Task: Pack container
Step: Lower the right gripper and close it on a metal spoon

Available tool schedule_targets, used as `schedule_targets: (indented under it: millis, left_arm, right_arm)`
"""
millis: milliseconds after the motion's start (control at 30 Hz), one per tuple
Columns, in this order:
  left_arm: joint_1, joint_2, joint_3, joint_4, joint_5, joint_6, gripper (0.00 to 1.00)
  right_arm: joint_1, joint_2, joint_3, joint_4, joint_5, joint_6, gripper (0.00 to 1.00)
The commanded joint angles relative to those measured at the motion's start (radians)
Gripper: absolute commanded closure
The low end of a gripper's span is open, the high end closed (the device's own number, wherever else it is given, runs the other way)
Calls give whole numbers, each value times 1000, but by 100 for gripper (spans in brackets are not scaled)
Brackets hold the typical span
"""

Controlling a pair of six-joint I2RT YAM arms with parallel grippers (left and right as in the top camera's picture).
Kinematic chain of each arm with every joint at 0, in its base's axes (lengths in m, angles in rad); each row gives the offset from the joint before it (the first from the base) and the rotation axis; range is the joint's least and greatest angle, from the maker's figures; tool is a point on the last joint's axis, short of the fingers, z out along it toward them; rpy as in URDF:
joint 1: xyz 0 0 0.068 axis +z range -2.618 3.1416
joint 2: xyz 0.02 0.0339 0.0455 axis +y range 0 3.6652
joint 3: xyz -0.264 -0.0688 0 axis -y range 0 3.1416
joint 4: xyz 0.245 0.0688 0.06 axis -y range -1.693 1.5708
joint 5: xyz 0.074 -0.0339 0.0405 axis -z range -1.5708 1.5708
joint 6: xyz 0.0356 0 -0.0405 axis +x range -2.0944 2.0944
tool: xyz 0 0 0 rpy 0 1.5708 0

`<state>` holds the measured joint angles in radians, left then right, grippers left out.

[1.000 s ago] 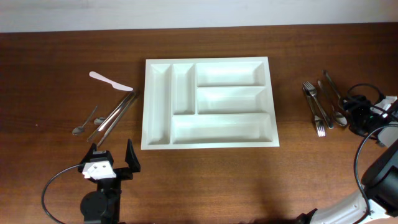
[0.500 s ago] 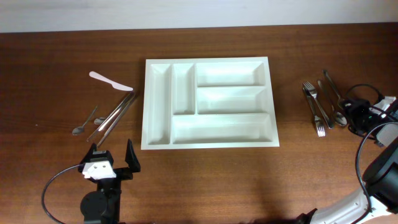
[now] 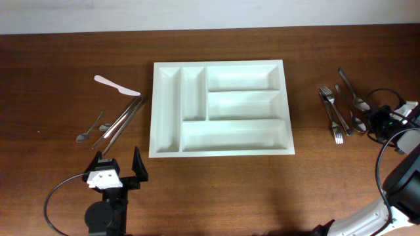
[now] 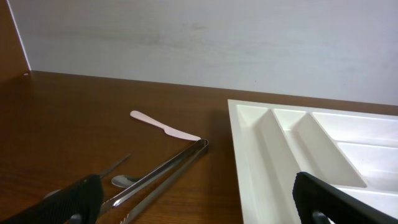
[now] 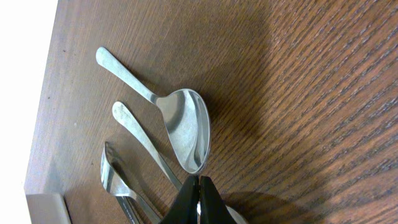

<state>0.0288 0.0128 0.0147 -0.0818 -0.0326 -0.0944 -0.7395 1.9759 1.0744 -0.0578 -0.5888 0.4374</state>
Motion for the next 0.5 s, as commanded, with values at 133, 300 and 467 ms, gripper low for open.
schedule_targets:
  millis: [133, 300, 467]
  left_arm:
    - [5, -6, -5, 0, 11, -5, 1]
    - [5, -6, -5, 0, 11, -5, 1]
    - [5, -6, -5, 0, 11, -5, 1]
  right_arm:
    - [5, 13, -6, 30, -55, -12, 96]
    - [5, 13, -4, 51, -72, -11, 53]
    - [6, 13, -4, 51, -8, -11, 44]
